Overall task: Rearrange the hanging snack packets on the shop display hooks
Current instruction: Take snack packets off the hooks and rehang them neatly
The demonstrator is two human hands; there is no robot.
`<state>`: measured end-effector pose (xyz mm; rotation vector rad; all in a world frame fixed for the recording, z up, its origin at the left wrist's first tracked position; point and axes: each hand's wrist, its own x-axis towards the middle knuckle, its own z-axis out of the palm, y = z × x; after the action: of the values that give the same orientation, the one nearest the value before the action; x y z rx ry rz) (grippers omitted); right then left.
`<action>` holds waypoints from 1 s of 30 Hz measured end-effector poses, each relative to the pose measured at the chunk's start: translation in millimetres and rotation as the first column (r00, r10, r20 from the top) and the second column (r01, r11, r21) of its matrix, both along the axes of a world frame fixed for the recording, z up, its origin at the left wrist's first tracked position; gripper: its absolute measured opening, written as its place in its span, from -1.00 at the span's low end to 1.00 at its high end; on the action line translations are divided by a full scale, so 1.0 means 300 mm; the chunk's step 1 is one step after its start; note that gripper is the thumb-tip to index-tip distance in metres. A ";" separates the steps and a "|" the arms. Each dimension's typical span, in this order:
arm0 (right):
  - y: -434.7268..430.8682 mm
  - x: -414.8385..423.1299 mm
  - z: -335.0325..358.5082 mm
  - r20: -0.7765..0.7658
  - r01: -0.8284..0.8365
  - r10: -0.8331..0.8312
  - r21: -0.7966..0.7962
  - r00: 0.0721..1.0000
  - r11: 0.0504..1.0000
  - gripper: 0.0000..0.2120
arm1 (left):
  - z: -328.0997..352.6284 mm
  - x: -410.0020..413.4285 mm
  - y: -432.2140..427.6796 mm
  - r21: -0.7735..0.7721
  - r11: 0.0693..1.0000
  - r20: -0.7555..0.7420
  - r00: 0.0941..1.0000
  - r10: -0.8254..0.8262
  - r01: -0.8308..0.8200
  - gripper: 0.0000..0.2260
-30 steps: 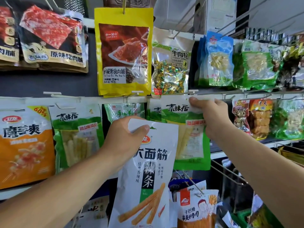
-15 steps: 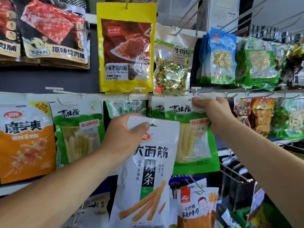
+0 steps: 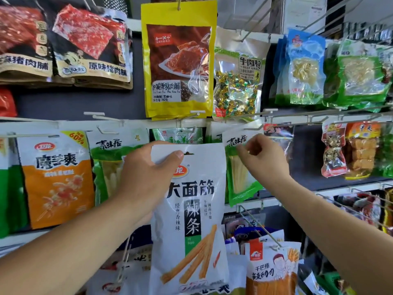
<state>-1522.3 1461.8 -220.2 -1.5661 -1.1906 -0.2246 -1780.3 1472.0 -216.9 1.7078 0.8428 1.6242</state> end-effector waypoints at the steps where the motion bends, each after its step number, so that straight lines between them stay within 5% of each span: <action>1: 0.013 -0.018 -0.017 -0.047 -0.118 0.115 -0.084 0.992 0.989 -0.71 | 0.010 -0.023 -0.004 -0.001 1.000 0.010 1.000 0.021 -0.021 -0.97; 5: 0.029 -0.094 -0.013 -0.110 -0.210 0.188 -0.242 0.976 0.947 -0.36 | 0.049 -0.144 -0.025 0.066 0.994 -0.018 0.996 0.090 -0.089 -0.95; 8: 0.041 -0.201 0.005 -0.032 -0.216 0.214 -0.189 0.976 0.958 -0.76 | 0.053 -0.268 -0.041 0.081 0.990 -0.058 0.991 0.122 -0.117 -0.94; 10: 0.046 -0.323 0.022 -0.044 -0.321 0.319 -0.191 0.947 0.928 -0.84 | 0.037 -0.350 -0.054 0.064 0.986 -0.086 0.983 0.161 -0.156 -0.94; 14: 0.110 -0.533 0.044 -0.187 -0.498 0.465 -0.218 0.866 0.839 -0.44 | -0.025 -0.493 -0.068 -0.026 0.975 -0.107 0.971 0.215 -0.219 -0.91; 17: 0.167 -0.623 0.060 -0.384 -0.568 0.476 -0.171 0.791 0.805 -0.32 | -0.064 -0.577 -0.060 -0.097 0.956 -0.091 0.959 0.269 -0.277 -0.93; 23: 0.249 -0.698 0.074 -0.493 -0.523 0.459 0.011 0.739 0.853 -0.70 | -0.078 -0.651 -0.047 -0.140 0.944 -0.028 0.954 0.298 -0.299 -0.95; 30: 0.267 -0.768 0.105 -0.463 -0.532 0.492 0.051 0.737 0.845 -0.83 | -0.079 -0.685 -0.021 -0.130 0.952 0.018 0.959 0.283 -0.279 -0.91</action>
<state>-1752.7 1541.8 -188.6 -1.1990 -1.2020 0.5499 -1985.8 1465.6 -240.6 1.5184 1.1890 1.7385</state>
